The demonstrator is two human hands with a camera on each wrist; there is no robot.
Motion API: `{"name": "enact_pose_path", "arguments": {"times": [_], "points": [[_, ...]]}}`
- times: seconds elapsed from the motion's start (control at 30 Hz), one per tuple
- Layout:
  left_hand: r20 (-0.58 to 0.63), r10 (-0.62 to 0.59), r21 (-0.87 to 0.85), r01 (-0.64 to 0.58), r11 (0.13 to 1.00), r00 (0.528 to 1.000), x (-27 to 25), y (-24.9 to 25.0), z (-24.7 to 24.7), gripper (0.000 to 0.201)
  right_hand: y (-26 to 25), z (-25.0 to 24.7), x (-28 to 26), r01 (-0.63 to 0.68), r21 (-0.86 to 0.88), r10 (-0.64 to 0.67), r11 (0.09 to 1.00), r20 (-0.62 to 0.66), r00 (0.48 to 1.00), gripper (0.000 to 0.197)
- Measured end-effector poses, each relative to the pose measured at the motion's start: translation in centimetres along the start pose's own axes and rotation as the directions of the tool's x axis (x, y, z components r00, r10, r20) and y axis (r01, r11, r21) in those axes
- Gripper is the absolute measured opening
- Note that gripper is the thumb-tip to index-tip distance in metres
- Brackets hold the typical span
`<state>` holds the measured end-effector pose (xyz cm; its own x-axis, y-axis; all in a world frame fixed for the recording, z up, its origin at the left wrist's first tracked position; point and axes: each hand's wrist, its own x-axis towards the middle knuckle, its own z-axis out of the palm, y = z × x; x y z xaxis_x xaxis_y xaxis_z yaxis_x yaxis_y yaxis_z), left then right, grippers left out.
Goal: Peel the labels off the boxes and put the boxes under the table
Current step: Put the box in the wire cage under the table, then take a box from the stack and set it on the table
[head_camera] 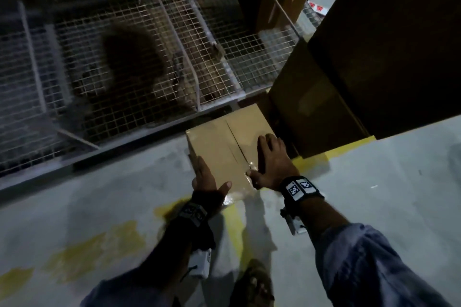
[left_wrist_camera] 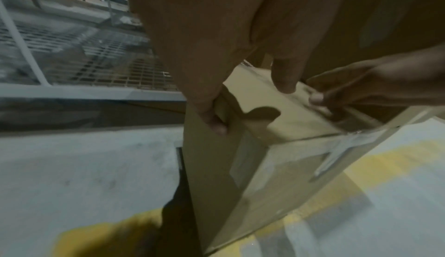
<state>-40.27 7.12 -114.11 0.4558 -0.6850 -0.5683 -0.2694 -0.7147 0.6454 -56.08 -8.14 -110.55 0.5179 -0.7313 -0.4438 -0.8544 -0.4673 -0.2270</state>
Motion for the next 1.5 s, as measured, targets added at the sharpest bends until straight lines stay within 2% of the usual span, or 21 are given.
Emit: {"name": "enact_pose_path", "arguments": {"times": [0.13,0.23,0.33,0.4,0.5,0.57,0.63,0.73,0.87,0.97,1.1,1.23,1.3,1.37,1.5], "points": [[0.058,-0.011,0.127,0.003,0.992,0.998,0.8,0.6,1.4,0.114,-0.7,1.8,1.2,0.059,-0.102,-0.054,0.993,0.057,0.997,0.128],[0.075,-0.028,0.128,0.018,0.992,0.997,1.0,0.3,1.3,0.111,-1.1,2.2,1.8,0.071,-0.144,-0.060,0.987,0.079,0.995,0.130],[0.075,-0.030,0.140,0.019,0.990,0.997,-0.2,0.6,-0.5,0.101,-1.9,0.9,1.0,0.073,-0.172,-0.053,0.982,0.119,0.991,0.124],[0.061,-0.025,0.167,0.014,0.986,0.998,-2.0,2.1,-3.2,0.087,-2.9,-1.1,-0.7,0.040,-0.101,-0.029,0.994,0.106,0.994,0.114],[0.028,0.043,0.103,-0.046,0.994,0.999,-6.0,5.8,-8.2,0.063,-4.4,-5.2,-4.0,-0.037,0.033,0.035,0.999,0.050,0.998,0.096],[-0.008,0.150,0.021,-0.149,0.989,0.989,-9.6,9.2,-12.2,0.049,-5.8,-9.3,-6.7,-0.048,0.115,0.048,0.992,0.004,0.999,0.087],[-0.041,0.244,-0.004,-0.245,0.970,0.969,-13.4,12.7,-16.1,0.038,-7.8,-14.1,-9.5,-0.040,0.156,0.048,0.987,-0.048,0.998,0.074],[-0.119,0.290,-0.095,-0.301,0.949,0.950,-19.1,19.0,-22.6,0.030,-11.8,-22.8,-14.1,-0.007,0.210,0.034,0.978,-0.125,0.992,0.058],[-0.236,0.371,-0.183,-0.416,0.891,0.898,-26.5,26.9,-31.3,0.030,-18.1,-34.3,-20.0,0.073,0.249,-0.009,0.966,-0.249,0.968,0.044],[-0.365,0.406,-0.235,-0.504,0.831,0.838,-31.8,31.4,-37.6,0.027,-22.9,-41.9,-24.3,0.157,0.314,-0.047,0.936,-0.331,0.942,0.039],[-0.505,0.390,-0.313,-0.584,0.749,0.770,-38.3,35.9,-46.2,0.026,-29.8,-50.6,-30.0,0.298,0.370,-0.136,0.880,-0.405,0.904,0.036],[-0.615,0.401,-0.248,-0.649,0.719,0.679,-44.3,38.2,-53.6,0.023,-35.9,-55.9,-34.8,0.393,0.385,-0.182,0.835,-0.482,0.857,0.036],[-0.677,0.412,-0.195,-0.687,0.700,0.611,-46.9,38.8,-57.0,0.023,-39.0,-57.9,-37.2,0.444,0.388,-0.200,0.807,-0.528,0.825,0.033],[-0.728,0.410,-0.158,-0.716,0.680,0.549,-49.3,38.5,-59.7,0.024,-41.9,-59.3,-39.1,0.504,0.363,-0.246,0.784,-0.564,0.788,0.031],[-0.800,0.385,-0.106,-0.740,0.664,0.460,-52.7,37.1,-63.9,0.023,-46.6,-60.5,-41.3,0.607,0.331,-0.303,0.722,-0.638,0.708,0.028]]}}
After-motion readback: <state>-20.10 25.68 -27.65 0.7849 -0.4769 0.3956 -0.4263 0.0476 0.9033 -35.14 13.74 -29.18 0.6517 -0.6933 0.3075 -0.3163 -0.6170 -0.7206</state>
